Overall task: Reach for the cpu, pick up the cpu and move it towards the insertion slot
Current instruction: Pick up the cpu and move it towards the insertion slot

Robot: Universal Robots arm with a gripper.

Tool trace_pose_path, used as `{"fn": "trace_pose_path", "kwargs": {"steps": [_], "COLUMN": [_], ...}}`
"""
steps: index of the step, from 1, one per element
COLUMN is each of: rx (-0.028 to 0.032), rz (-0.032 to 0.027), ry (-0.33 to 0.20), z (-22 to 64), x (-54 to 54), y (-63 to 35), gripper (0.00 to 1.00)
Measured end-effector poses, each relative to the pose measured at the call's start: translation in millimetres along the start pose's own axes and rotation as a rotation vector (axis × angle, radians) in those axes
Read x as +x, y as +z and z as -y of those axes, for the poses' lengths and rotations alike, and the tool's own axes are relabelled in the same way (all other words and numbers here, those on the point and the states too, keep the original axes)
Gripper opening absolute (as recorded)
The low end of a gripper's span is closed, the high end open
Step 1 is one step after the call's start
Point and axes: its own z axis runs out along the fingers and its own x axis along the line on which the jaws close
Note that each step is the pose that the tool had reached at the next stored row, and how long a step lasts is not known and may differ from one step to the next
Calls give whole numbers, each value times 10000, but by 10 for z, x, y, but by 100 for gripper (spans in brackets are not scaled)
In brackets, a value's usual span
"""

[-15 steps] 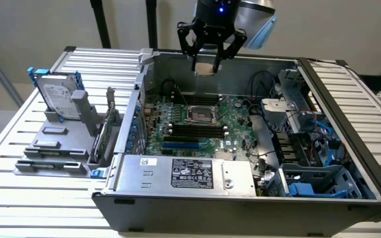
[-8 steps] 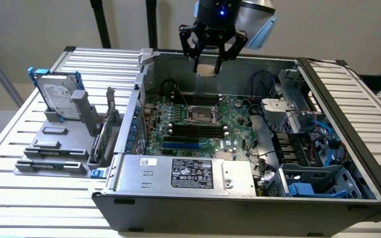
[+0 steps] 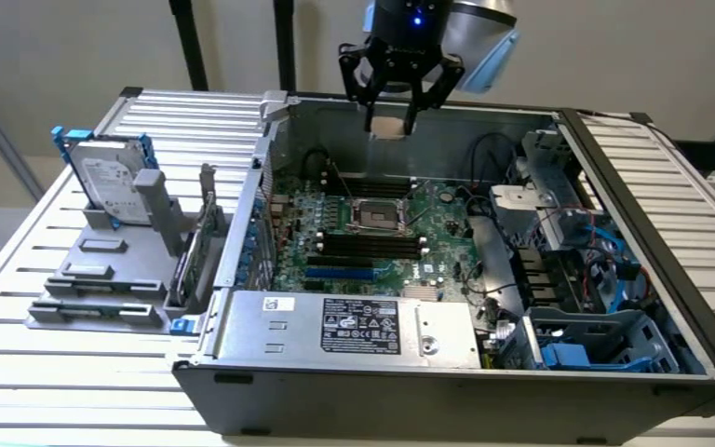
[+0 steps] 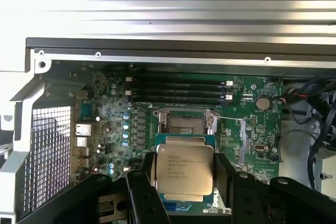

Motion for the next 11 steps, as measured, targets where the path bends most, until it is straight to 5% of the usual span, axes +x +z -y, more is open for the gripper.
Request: {"fn": "trace_pose_path", "kwargs": {"steps": [11], "rx": [-1], "rz": [-1], "ry": [1], "z": [-1], "x": [-5], "y": [0], "gripper": [55]}}
